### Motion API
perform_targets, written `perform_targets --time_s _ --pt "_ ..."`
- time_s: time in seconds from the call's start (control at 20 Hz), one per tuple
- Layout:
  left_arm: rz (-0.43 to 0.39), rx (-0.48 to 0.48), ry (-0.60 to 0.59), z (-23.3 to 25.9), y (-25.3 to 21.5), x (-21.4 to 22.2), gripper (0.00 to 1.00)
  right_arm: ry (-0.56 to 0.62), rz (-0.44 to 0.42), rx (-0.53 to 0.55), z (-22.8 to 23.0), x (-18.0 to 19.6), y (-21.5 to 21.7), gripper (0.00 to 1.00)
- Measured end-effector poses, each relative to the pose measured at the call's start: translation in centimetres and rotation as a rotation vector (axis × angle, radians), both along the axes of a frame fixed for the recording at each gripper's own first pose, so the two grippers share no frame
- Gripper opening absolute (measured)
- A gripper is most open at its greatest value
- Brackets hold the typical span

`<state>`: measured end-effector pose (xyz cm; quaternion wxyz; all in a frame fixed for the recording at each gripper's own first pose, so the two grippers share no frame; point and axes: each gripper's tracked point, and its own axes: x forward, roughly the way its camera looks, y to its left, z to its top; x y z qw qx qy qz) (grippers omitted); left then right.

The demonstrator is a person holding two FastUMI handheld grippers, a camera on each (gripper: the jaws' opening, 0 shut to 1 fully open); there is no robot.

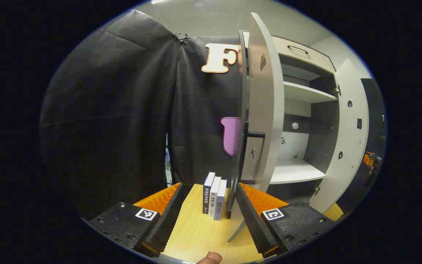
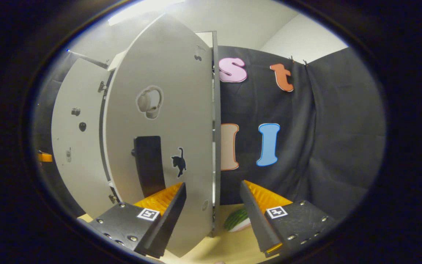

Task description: Grasp the bottle in the cabinet with the left hand and place it on the coaster, then close the right door with the right hand and the left door with the left hand.

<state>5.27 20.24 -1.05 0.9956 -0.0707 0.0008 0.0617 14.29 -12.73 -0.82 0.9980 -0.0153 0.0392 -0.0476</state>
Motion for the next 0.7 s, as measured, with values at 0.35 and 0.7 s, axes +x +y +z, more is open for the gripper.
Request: perform_targets --time_s 0.35,0.7 --pt "0.016 -0.024 -0.054 2.4 1.7 1.4 0.87 -0.022 0.044 0.108 0.9 1.3 4.1 0.9" --pt "0.029 -0.012 -0.07 3.0 3.4 1.5 0.89 0.004 0.167 0.105 0.2 2.0 10.0 0.98"
